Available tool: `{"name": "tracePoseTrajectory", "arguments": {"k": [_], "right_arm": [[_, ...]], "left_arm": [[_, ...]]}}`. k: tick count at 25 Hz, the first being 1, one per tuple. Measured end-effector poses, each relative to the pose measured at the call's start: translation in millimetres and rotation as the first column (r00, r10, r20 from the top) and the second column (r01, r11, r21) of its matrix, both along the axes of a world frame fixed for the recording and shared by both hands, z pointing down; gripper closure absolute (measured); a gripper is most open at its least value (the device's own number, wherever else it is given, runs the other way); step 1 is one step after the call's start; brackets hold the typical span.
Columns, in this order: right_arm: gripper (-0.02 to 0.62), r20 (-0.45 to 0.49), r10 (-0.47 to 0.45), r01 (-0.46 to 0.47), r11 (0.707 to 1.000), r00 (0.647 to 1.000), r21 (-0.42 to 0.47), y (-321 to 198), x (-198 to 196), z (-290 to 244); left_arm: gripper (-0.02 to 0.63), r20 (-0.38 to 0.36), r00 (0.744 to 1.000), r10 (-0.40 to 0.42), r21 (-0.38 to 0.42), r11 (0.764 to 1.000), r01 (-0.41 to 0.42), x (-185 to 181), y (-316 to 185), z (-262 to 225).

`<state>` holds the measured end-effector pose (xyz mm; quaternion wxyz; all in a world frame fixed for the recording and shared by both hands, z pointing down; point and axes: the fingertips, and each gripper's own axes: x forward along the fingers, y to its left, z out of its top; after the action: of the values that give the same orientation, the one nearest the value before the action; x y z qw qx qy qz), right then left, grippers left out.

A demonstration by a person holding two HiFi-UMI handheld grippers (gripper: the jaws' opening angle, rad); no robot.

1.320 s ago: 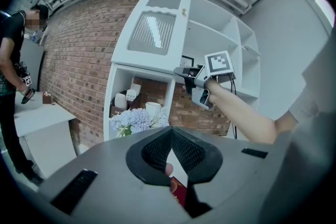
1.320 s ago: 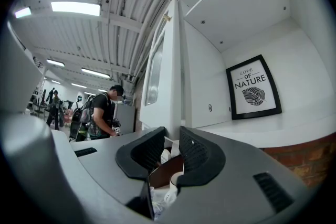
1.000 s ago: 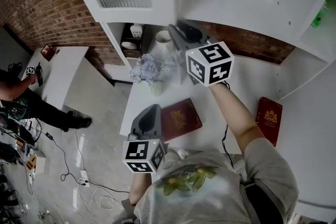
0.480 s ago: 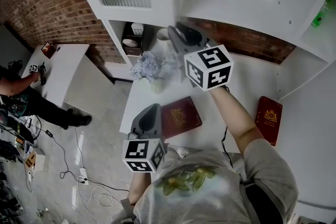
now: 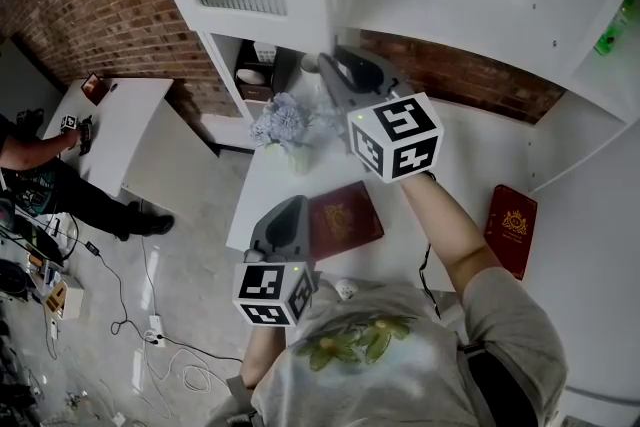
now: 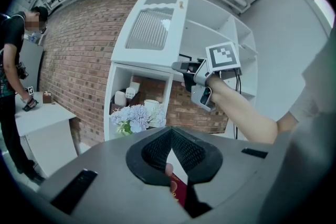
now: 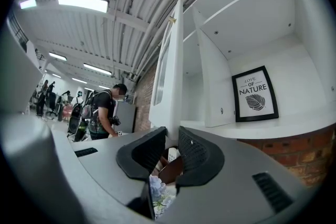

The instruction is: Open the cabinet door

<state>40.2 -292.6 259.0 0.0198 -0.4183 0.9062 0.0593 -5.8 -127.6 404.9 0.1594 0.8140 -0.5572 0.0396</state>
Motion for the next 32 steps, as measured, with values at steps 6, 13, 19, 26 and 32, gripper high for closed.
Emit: {"name": "tracePoseTrajectory", "arguments": {"k": [6,13,19,26,32], "right_arm": [[0.512,-0.005,-0.007,0.007,1.000,1.000,0.008,7,-3,0],[0.515,-0.008,-0.016,0.016,1.000,1.000,0.013,15,-8,-1],[0.517,-0.012,-0.029,0.029,0.999,1.000,0.014,23,-11,-1],[0.518,-0.011,-0.010,0.010,1.000,1.000,0.025,33,-16,-1],[0.520,-0.014,-0.020,0.020,0.999,1.000,0.034,44,-23,-2]], "left_arm": [[0.597,0.007,1.000,0.013,-0.018,1.000,-0.013,3,2,0],[0.597,0.017,1.000,0.017,0.004,1.000,-0.017,5,-1,-4],[0.597,0.024,1.000,0.011,-0.008,1.000,-0.011,6,-1,-2],[0.597,0.032,0.999,-0.012,-0.024,1.000,0.013,-2,2,5],[0.597,0.024,1.000,-0.009,-0.018,1.000,0.009,-8,2,3]]}}
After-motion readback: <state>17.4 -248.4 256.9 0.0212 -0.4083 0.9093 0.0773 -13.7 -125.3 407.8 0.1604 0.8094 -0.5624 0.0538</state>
